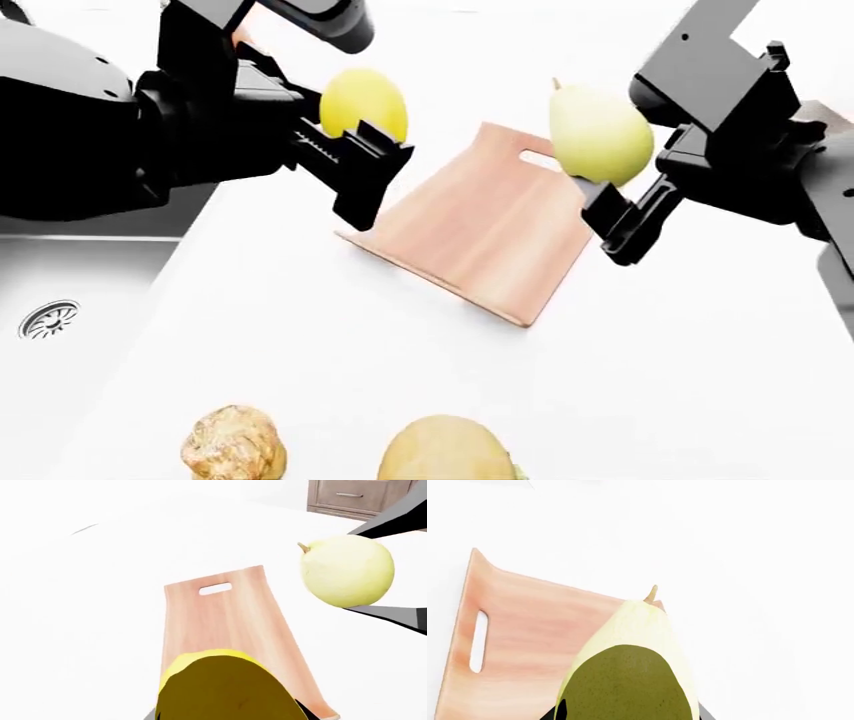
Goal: Pick up the fruits and vegetables and place them in the sink. Turn on the sink faucet to wash them. Then turn the sink off and put them in the tray.
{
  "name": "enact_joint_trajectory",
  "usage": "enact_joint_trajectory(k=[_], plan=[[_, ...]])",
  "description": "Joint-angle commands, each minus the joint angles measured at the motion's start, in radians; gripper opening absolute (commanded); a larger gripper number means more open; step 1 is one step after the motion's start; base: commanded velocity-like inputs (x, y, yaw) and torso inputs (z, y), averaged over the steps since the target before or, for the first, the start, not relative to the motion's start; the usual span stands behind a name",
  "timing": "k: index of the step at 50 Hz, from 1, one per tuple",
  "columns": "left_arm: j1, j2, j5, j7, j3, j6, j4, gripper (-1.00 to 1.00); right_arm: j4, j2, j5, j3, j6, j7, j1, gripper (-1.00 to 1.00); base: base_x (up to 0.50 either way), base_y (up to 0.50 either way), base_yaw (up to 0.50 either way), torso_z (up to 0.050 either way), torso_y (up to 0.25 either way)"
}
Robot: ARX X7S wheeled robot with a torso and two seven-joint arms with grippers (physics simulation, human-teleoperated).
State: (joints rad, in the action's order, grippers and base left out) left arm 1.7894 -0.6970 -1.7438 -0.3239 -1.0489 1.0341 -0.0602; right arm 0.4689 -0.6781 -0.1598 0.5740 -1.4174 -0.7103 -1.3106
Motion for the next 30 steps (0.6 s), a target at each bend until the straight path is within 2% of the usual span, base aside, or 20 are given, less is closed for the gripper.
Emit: enact_joint_trajectory(k=[1, 4, 13, 30], plan=[[0.008, 0.012, -0.001, -0.002, -0.006, 0.004, 0.013, -1.00, -0.023, 0.007, 0.011, 0.032, 0.007, -0.008, -0.025, -1.00, 0.36, -0.12, 0.00, 0.000, 0.000], [0.006, 0.019, 0.003, 0.001, -0.008, 0.002, 0.015, -1.00, -0.031, 0.012, 0.011, 0.035, 0.005, -0.007, -0.032, -1.00, 0.28, -0.07, 0.00, 0.000, 0.000], [0.002, 0.029, 0.003, 0.001, -0.011, 0.001, 0.013, -1.00, -0.123, 0.047, 0.022, 0.081, 0.047, -0.010, -0.080, -1.00, 0.00, 0.00, 0.00, 0.000, 0.001], [0.005, 0.038, -0.002, -0.004, -0.009, -0.003, 0.003, -1.00, -0.723, 0.267, 0.101, 0.312, 0.247, -0.033, -0.247, -1.00, 0.00, 0.00, 0.00, 0.000, 0.000]])
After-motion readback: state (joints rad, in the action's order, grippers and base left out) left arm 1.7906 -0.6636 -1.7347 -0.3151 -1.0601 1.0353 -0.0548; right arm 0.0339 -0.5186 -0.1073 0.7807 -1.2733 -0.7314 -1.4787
